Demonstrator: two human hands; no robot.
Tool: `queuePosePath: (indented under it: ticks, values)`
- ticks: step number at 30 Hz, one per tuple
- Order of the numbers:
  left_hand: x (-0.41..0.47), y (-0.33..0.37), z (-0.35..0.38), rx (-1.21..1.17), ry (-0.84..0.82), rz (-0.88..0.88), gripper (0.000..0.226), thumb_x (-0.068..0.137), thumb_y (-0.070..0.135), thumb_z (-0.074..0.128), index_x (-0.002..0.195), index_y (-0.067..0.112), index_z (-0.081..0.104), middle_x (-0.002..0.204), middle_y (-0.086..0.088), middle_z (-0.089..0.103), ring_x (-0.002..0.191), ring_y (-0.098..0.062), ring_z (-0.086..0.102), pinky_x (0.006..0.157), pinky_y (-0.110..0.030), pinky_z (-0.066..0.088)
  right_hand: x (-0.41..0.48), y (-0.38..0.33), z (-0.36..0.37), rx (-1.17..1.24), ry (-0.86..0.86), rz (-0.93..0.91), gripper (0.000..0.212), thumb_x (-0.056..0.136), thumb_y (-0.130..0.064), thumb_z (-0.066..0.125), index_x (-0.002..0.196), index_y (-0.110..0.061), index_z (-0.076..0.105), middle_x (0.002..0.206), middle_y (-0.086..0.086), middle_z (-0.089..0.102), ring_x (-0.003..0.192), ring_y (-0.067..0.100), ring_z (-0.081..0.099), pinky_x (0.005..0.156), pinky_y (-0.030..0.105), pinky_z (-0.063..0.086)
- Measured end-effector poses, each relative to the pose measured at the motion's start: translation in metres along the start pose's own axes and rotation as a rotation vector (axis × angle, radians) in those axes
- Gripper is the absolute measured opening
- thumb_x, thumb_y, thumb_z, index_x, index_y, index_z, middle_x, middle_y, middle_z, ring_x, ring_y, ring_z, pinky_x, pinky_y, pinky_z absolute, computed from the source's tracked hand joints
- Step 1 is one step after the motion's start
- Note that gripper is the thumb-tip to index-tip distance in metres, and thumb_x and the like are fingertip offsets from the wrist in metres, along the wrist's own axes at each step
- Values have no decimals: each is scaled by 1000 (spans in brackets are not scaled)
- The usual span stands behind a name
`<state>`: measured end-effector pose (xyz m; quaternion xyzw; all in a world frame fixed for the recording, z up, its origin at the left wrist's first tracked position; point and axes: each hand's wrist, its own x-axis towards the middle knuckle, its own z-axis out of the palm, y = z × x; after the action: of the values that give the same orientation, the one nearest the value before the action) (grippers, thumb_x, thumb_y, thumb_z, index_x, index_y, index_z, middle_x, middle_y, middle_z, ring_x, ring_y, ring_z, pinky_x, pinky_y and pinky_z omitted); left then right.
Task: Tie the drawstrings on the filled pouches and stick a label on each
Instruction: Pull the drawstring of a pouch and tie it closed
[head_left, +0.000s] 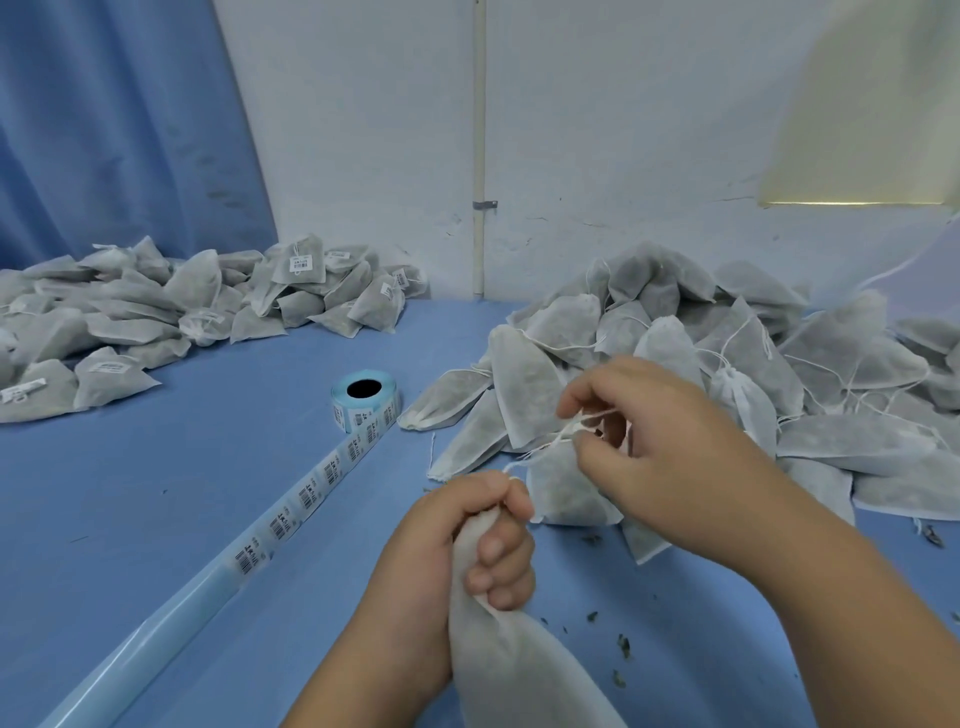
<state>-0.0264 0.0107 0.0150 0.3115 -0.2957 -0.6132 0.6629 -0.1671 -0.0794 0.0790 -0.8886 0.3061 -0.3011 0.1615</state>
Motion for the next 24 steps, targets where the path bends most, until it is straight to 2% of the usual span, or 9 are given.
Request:
queuePosePath:
  ticks: [1,3,6,9,13,18,24]
  values:
    - [1,1,-1,-74,-16,-9,11,65,18,66,63,8,63,46,2,34,34,-7,27,37,-20,28,0,-2,-2,18,38,-14,14,81,-14,59,87,-27,59,82,-15,52,79,0,50,68,9,36]
    - [1,1,-3,-179,-55,-10,12,71,18,64,64,8,62,46,2,35,33,-7,30,36,-20,28,-3,-8,-5,131,62,-26,16,80,-12,61,83,-28,59,78,-14,54,74,7,52,64,11,38]
    - [1,0,-2,-223,-92,-15,15,74,21,63,65,9,62,45,3,37,33,-6,32,36,-20,30,-9,-22,-4,285,-94,2,15,81,-14,61,76,-28,61,63,-14,56,55,3,49,52,14,39]
    - [1,-2,-2,-208,-104,-32,18,69,21,71,62,9,59,43,3,37,32,-6,32,36,-20,29,-12,-27,2,313,-234,5,8,78,-21,60,72,-25,62,58,-11,56,51,0,47,51,17,40]
    - [1,-2,-2,-149,-116,-8,18,73,22,66,64,8,59,43,2,36,33,-6,31,37,-20,30,-10,-25,3,361,-242,44,8,72,-28,61,69,-21,62,53,-11,53,50,3,44,51,22,40]
    - [1,-2,-3,-85,-156,16,17,74,23,65,64,9,60,44,2,37,34,-5,30,38,-20,28,-8,-18,4,395,-282,74,12,77,-16,65,67,-22,63,52,-14,51,52,3,44,53,22,41]
    - [1,-3,-5,-13,-150,28,18,72,23,64,60,9,60,45,2,39,33,-5,31,39,-20,30,-7,-15,5,423,-344,51,15,76,-14,66,67,-26,64,55,-13,52,54,5,44,53,21,41]
